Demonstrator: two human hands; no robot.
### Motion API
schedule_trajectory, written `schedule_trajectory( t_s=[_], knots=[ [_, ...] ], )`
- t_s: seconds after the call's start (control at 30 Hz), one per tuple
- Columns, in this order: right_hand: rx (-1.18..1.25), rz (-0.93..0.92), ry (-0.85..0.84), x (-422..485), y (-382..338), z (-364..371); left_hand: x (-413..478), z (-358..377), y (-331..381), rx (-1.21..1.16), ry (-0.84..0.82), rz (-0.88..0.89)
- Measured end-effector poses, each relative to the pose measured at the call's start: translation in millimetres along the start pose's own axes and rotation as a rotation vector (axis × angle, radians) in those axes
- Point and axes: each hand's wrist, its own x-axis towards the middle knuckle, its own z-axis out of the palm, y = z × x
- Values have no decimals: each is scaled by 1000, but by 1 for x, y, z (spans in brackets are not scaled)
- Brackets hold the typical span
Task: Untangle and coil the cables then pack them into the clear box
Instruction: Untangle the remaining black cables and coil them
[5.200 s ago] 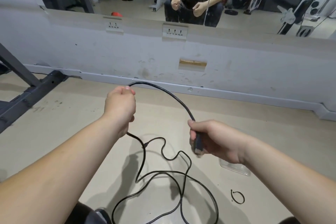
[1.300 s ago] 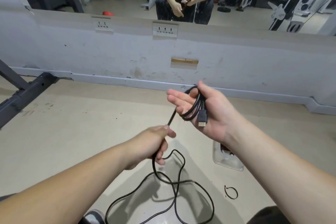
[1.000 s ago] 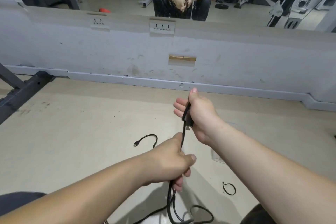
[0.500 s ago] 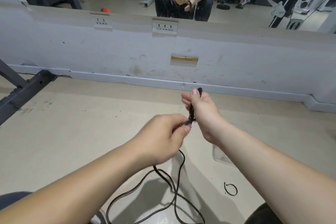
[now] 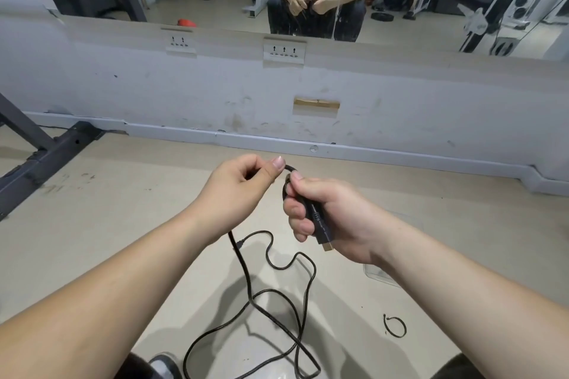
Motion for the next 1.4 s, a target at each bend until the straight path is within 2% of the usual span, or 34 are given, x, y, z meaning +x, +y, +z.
schedule_trajectory(
  t_s=[0.17, 0.3, 0.37, 0.43, 0.57, 0.67, 0.77, 0.87, 0.97, 1.07, 1.17, 1.23, 1.3, 1.4],
  knots=[
    [166, 26, -43, -6, -8, -5, -11, 14, -5, -243, -253, -223],
    [394, 62, -113, -10, -18, -6, -23, 34, -6, -547, -360, -410],
    [485, -21, -96, -11, -26, -16, -30, 42, -8, -551, -388, -474],
    [491, -82, -28, -9, -31, -23, -38, 50, -10, -420, -450, -495],
    [312, -97, 243, 5, -12, -27, -51, 62, 1, -166, -581, -477],
    [137, -146, 360, 14, 2, -27, -52, 61, 8, -44, -630, -417],
    [-198, -198, 475, 17, 11, -23, -50, 56, 15, -18, -653, -369],
    [-530, -227, 561, 17, 15, -19, -42, 46, 17, -3, -694, -398],
    [-865, -340, 630, 16, 16, -19, -42, 40, 14, 15, -775, -409],
    [-1135, -341, 656, 16, 16, -24, -41, 40, 12, 57, -683, -206],
    [-1130, -204, 619, 15, 11, -32, -29, 26, 13, 143, -452, 48],
    [-949, -164, 517, 13, 9, -28, -21, 13, 12, 95, -320, 138],
    [-663, -121, 356, 11, 8, -16, -15, 4, 12, 21, -215, 187],
    [-303, -18, 120, 8, 9, -3, -14, 1, 14, -79, -134, 159]
  ],
)
